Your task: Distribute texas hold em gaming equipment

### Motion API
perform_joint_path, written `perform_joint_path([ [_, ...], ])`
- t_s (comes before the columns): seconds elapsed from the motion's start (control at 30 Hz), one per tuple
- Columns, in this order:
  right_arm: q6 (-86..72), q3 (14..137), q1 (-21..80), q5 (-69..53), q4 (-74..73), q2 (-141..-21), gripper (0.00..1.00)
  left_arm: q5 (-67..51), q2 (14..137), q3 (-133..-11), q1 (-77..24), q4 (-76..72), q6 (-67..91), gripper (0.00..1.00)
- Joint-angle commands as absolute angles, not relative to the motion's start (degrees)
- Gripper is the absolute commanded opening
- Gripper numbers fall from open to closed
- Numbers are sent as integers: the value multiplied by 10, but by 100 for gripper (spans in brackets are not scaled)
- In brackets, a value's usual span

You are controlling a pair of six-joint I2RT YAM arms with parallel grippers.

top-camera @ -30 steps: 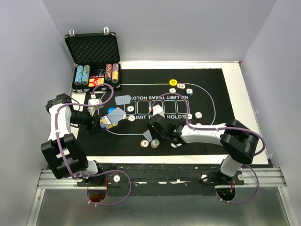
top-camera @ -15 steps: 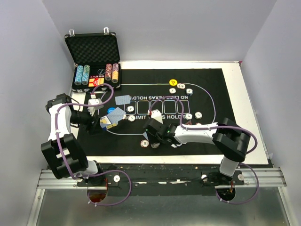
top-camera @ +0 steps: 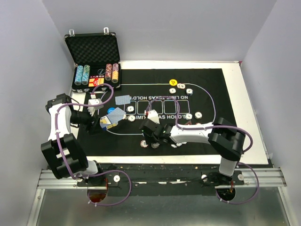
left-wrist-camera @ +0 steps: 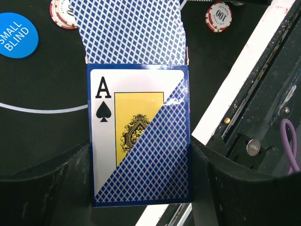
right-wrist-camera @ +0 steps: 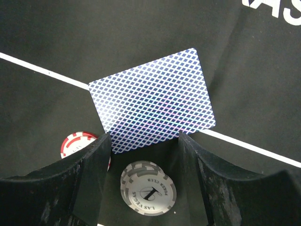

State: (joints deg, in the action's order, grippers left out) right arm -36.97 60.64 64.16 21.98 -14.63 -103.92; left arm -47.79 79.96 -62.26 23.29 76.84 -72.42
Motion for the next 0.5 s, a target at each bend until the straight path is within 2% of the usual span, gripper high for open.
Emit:
perform_joint_path([
  [0.0, -368, 629, 648, 229, -163, -1096, 67, -493, 795, -641, 238, 928, -735, 12],
  [0.47, -302, 661, 612, 297, -157, -1139, 67, -494, 799, -644, 239, 928, -734, 12],
])
